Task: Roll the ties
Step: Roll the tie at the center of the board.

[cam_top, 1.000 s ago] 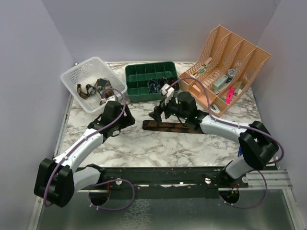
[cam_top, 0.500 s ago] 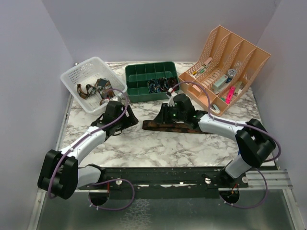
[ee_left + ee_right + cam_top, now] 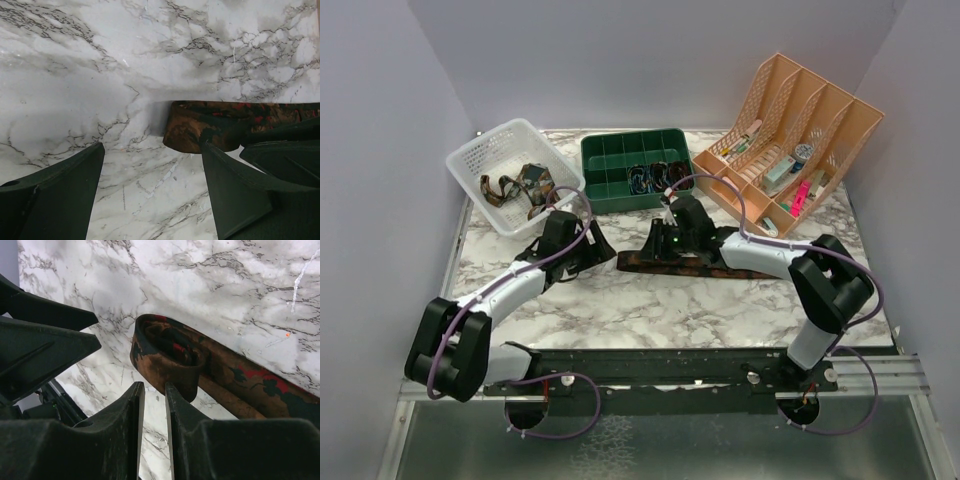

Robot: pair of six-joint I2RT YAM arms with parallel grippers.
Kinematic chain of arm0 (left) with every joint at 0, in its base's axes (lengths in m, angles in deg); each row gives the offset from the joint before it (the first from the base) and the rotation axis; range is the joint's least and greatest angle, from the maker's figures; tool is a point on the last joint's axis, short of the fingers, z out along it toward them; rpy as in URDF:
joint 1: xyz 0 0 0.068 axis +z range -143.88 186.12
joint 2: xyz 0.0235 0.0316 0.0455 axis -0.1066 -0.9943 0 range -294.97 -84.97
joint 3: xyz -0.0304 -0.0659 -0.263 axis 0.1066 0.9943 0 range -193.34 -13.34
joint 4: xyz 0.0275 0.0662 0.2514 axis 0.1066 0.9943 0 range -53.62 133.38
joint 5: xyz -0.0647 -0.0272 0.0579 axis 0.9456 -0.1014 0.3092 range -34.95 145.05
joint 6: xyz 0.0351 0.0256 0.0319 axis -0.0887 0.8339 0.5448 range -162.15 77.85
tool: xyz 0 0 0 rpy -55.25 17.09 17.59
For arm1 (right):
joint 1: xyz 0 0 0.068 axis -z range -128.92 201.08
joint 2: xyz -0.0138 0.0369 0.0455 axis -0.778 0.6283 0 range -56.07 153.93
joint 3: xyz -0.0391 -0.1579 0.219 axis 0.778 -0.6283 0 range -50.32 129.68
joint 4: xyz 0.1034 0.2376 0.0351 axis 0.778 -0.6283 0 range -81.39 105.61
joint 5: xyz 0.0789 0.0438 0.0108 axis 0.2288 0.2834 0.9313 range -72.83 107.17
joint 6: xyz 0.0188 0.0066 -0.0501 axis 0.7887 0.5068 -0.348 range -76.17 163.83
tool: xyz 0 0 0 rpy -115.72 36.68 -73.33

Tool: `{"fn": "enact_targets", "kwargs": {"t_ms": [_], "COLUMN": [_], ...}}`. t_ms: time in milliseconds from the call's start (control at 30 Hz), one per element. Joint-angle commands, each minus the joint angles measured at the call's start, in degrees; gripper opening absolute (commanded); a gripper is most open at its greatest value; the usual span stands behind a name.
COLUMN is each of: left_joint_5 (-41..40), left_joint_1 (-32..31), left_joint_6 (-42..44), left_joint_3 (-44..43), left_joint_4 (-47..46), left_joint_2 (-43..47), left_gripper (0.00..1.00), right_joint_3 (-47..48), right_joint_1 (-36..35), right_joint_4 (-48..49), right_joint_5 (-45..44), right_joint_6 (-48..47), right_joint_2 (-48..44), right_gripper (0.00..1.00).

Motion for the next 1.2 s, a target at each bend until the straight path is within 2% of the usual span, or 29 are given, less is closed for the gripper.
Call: {"fn": "enact_targets", "kwargs": {"t_ms": [0,600,1167], "left_joint_5": [3.28,15.06,24.93], "left_joint_1": [0.47,0.47,0.47], "left_joint_6": [0.79,5.47,8.66], "left_joint_3": [0.80,4.73,4.11], "left_joint_4": [-4.32,-21.32,-36.14], "left_joint_2": [-1.06,-6.66,-15.98], "left_gripper": [0.80,0.80,0.77], "right_joint_3": [0.81,-2.85,-3.20], "right_joint_1": [-0.03,0.99,2.78], "right_joint_4": [-2.96,-0.93,0.29], "right_joint_5": [-2.79,-5.88,-3.04], "right_joint_6": [-0.18,0.36,1.22], "right_joint_2": [1.13,3.83,4.42], "right_gripper": [0.28,0.28,0.28]}}
